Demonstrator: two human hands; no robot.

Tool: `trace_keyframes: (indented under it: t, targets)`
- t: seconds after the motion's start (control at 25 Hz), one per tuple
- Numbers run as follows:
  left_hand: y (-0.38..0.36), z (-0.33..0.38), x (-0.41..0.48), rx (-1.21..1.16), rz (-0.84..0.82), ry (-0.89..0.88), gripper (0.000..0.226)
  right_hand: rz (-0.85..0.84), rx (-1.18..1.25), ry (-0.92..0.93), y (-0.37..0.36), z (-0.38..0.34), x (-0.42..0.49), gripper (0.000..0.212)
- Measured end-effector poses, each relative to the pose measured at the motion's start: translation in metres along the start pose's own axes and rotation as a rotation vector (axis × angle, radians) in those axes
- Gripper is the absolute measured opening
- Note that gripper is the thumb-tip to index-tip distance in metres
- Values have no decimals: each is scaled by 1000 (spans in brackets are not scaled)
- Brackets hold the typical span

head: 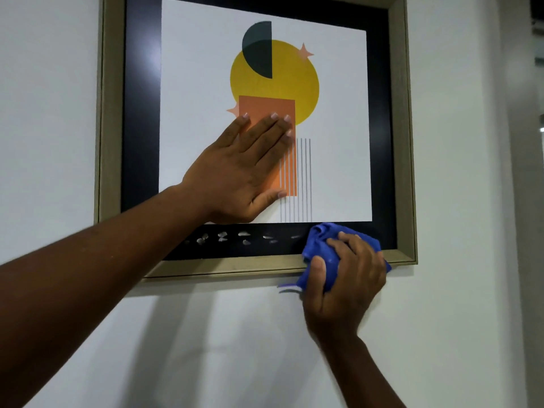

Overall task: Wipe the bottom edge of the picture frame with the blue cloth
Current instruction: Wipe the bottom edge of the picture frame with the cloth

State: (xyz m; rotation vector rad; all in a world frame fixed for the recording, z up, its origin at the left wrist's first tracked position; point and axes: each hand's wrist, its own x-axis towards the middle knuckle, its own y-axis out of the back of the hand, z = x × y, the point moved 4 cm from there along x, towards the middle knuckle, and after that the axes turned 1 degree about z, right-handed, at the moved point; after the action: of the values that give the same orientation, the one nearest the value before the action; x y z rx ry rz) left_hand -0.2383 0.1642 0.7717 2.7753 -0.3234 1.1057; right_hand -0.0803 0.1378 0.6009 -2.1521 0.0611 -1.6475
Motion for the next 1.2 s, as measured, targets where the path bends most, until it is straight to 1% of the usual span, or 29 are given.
trace_keyframes:
  t: [0.04, 0.08, 0.2, 0.24, 0.36, 0.4, 0.48, 0.52, 0.56, 0.64, 0.68, 0.72, 0.8, 0.84, 0.96, 1.0, 1.08, 1.12, 1.16, 1.2]
  targets:
    - [0, -1, -1, 0, 0, -3, 82, 28, -9, -101, -5, -8, 2, 35]
    - [0, -2, -1, 2, 4, -4, 82, 27, -17, -123, -9, -17, -1, 34]
    - [1, -5, -5, -13, 0, -30, 82, -95, 4, 161, -4, -22, -18, 40]
    - [1, -8, -8, -8, -3, -27, 82, -91, 3, 160, -3, -17, -16, 41]
    - [2, -17, -15, -6, -12, -17, 83, -10, -11, -93, -11, -24, -5, 38]
    - [2, -18, -16, -6, -8, -17, 83, -18, -24, -76, -13, -31, -9, 38]
    - [3, -21, -16, -10, -4, -26, 84, -105, -6, 124, -9, -34, -18, 41]
    - [4, -25, -17, -8, -6, -22, 84, -124, 3, 179, -8, -30, -20, 42]
    - [4, -29, -19, -3, -8, -9, 85, -110, 9, 159, -9, -29, -18, 42]
    - [5, -33, -20, -7, -17, 1, 86, -35, 3, -3, -16, -39, -12, 40]
    - [5, -33, -20, -9, -20, -1, 86, -19, 3, -33, -20, -47, -15, 40]
    - [6, -34, -21, -10, -22, -5, 86, -30, 9, 32, -21, -55, -20, 40]
    - [6, -34, -23, -11, -30, -9, 85, -72, 22, 219, -17, -56, -31, 42]
    - [7, -37, -26, -4, -27, 1, 85, -61, 28, 224, -18, -53, -29, 42]
    - [8, -41, -29, -16, -32, 23, 85, 14, 23, -15, -26, -61, -19, 39]
    - [9, -42, -30, -21, -33, 25, 85, 2, 14, 3, -28, -66, -24, 39]
    - [10, -43, -31, -25, -39, 14, 84, -67, 21, 187, -23, -67, -33, 40]
    - [10, -45, -34, -17, -39, 15, 83, -78, 28, 228, -22, -65, -32, 40]
    - [10, -47, -36, -12, -39, 22, 83, -70, 34, 189, -23, -64, -28, 40]
    - [10, -48, -37, -13, -41, 27, 83, -49, 29, 105, -26, -67, -24, 39]
